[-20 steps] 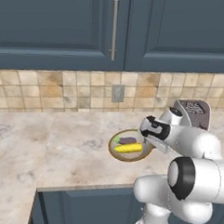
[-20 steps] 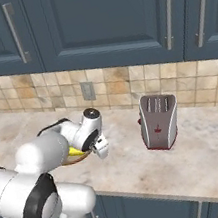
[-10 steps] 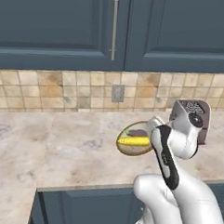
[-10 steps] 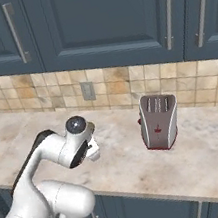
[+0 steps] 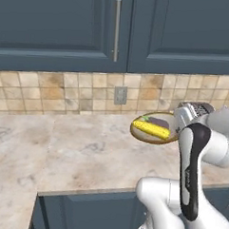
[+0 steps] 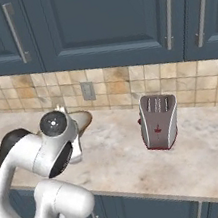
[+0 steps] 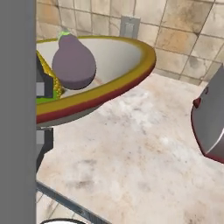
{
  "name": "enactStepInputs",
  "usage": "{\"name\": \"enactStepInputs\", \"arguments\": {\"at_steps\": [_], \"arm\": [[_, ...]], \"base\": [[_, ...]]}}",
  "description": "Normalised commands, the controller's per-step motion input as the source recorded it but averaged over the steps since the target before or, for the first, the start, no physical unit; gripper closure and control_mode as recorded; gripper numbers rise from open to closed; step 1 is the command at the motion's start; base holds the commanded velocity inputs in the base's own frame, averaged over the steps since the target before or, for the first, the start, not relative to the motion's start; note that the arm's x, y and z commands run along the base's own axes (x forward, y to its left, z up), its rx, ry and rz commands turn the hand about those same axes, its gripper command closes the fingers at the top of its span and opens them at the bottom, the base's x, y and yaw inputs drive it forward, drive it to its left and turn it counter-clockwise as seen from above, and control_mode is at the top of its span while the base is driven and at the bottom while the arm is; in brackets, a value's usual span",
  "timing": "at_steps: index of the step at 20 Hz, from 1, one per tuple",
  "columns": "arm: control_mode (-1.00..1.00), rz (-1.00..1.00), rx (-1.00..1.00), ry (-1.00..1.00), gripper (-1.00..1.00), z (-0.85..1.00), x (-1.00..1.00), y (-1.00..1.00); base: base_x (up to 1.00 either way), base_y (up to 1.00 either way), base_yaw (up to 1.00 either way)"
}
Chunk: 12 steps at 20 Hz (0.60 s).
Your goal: Place the bowl with the eggplant and corn on the second highest shelf of the fridge. Place the bowl with the steak and fish on the top shelf of the fridge.
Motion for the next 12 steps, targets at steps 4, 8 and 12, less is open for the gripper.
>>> {"name": "enactStepInputs", "arguments": {"at_steps": [4, 8, 12], "arm": [[-1.00, -0.04, 0.25, -0.12, 1.00, 0.02, -0.58, 0.03], [-1.00, -0.02, 0.00, -0.05, 1.00, -0.01, -0.03, 0.01], [-1.00, 0.00, 0.00, 0.00, 1.00, 0.00, -0.08, 0.00]], "base": [[0.00, 0.00, 0.00], [0.00, 0.00, 0.00], [0.00, 0.00, 0.00]]}}
